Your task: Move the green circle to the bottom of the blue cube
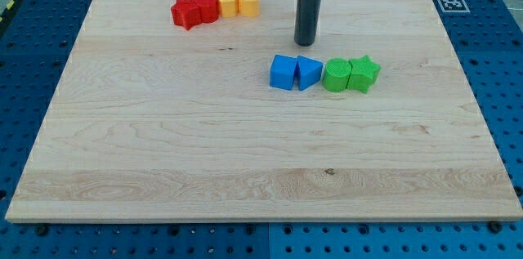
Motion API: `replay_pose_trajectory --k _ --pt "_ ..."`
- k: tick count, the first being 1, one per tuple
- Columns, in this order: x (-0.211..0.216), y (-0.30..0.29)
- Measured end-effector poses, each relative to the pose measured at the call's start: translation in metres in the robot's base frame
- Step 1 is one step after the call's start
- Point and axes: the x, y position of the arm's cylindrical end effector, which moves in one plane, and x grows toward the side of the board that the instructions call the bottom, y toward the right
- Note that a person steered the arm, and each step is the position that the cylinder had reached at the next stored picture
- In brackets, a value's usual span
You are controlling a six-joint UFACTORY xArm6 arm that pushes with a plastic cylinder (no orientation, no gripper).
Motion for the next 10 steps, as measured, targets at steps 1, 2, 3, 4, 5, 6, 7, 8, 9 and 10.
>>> replay_pose_trajectory --k 1,2,3,4,5,6,7,8,9,10 --pt "0.016 0.035" --pt "0.031 0.049" --pt "0.031 0.05" --pt "0.039 0.06" --pt "0.054 0.06" --pt "0.06 0.06" --pt "0.083 0.06" --pt "0.085 0.049" --pt "0.085 0.034" --pt "0.086 0.048"
